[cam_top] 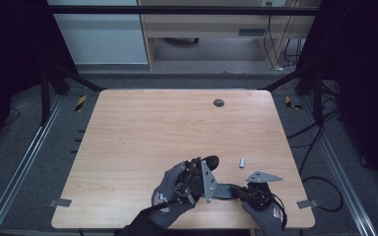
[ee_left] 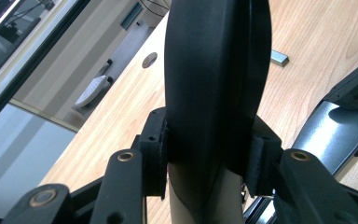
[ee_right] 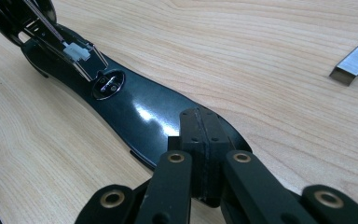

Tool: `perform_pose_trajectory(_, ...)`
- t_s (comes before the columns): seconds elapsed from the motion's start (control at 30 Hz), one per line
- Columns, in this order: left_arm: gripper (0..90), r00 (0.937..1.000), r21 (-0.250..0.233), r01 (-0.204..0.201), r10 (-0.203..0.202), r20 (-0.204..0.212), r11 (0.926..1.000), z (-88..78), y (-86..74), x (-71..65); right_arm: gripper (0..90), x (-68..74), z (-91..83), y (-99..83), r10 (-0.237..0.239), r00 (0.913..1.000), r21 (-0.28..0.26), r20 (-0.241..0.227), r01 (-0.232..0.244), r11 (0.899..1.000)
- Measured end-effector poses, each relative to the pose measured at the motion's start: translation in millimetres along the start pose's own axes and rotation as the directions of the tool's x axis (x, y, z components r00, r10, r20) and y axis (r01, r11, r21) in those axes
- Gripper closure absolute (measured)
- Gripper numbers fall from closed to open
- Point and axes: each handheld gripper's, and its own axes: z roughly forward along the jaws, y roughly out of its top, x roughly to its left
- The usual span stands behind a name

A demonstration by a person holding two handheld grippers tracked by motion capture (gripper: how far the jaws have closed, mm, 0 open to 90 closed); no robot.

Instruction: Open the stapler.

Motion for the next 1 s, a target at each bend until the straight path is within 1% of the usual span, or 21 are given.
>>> perform_pose_trajectory(0.03,58.4,0.9999,-0.004,0.012,-0.012,0.004,0.9999,-1.2,-1.0,2.2,90.0,-0.3,0.0,0.0,-0.001,1.0,0.001,0.003,0.001,1.0)
perform_pose_trajectory(0.07,58.4,0.9999,-0.005,0.015,-0.015,0.006,0.9999,-1.5,-1.3,2.9,90.0,0.2,-0.4,0.1,0.009,1.0,0.002,-0.003,-0.009,1.0)
perform_pose_trajectory(0.17,58.4,0.9995,-0.009,0.03,-0.03,0.006,0.9995,-3.4,-2.8,5.5,90.0,0.2,-0.3,0.1,0.01,0.9999,0.002,-0.003,-0.01,1.0)
perform_pose_trajectory(0.67,58.4,0.9974,-0.019,0.072,-0.072,0.01,0.9972,-9.4,-7.9,14.5,90.0,-0.6,0.0,0.0,0.013,0.9999,-0.001,-0.004,-0.013,1.0)
perform_pose_trajectory(0.8,58.4,0.996,-0.023,0.089,-0.089,0.011,0.9957,-10.4,-9.3,16.5,90.0,-0.3,-0.1,-0.1,0.015,0.9999,0.001,-0.004,-0.015,1.0)
perform_pose_trajectory(1.0,58.4,0.9947,-0.025,0.102,-0.102,0.016,0.9945,-12.5,-11.6,20.4,90.0,-0.3,-0.2,-0.2,0.013,0.9999,0.001,-0.007,-0.013,1.0)
